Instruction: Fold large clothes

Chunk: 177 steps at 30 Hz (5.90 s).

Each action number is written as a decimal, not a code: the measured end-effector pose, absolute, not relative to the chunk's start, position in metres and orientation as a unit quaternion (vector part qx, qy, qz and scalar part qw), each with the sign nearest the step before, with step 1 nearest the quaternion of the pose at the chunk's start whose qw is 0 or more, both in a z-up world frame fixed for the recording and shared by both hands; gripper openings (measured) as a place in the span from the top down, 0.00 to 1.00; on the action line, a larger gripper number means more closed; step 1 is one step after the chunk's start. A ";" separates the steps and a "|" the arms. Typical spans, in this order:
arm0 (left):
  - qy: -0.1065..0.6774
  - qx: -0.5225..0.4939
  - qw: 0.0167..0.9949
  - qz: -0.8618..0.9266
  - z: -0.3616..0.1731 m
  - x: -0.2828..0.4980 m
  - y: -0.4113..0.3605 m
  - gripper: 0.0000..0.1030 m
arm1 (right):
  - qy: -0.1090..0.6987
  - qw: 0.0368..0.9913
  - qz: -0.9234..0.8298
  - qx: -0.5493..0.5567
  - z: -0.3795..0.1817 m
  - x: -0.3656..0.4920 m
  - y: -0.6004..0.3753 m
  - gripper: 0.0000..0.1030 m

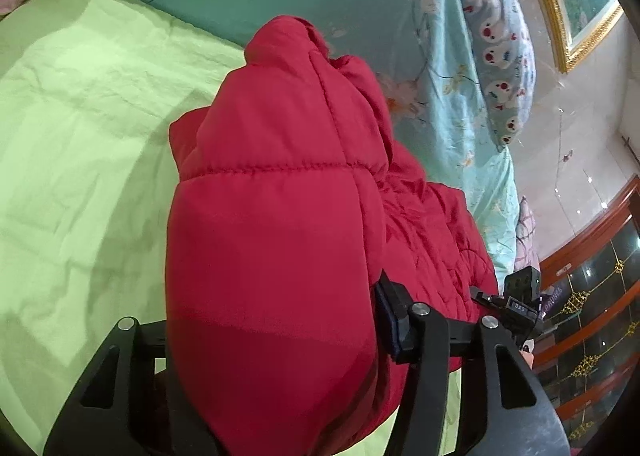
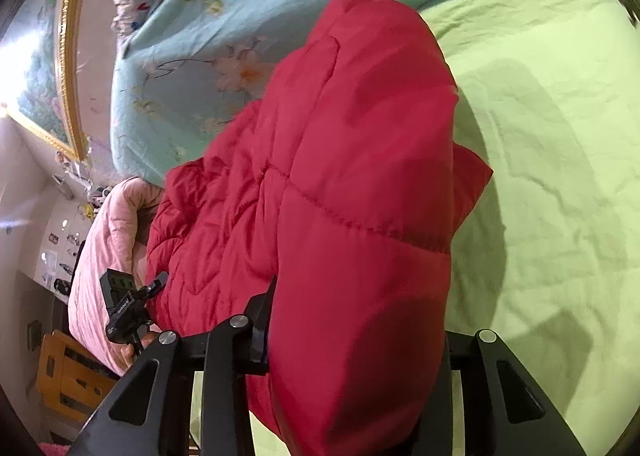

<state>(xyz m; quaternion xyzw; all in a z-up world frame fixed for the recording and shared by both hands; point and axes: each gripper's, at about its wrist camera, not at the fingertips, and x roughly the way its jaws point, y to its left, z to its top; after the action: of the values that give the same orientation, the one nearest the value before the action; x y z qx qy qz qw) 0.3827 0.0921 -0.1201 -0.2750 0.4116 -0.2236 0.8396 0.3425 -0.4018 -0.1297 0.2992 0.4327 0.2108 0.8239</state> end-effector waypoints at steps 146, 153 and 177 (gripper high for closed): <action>0.530 -0.152 0.834 -0.022 -0.141 0.357 0.078 0.26 | 0.450 0.857 -0.023 0.251 -0.164 0.261 -0.375 1.00; 0.458 -0.138 0.874 -0.082 -0.075 0.264 0.083 0.26 | 0.392 0.894 0.031 0.215 -0.104 0.184 -0.359 0.76; 0.453 -0.028 0.889 -0.059 -0.129 0.160 0.017 0.18 | 0.398 0.909 0.019 0.123 -0.160 0.089 -0.334 0.76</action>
<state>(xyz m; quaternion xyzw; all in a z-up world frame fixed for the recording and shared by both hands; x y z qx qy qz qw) 0.1601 0.0167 -0.1286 -0.0275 0.4530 -0.0588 0.8891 0.0894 -0.3337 -0.1598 0.1230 0.3984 0.0188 0.9087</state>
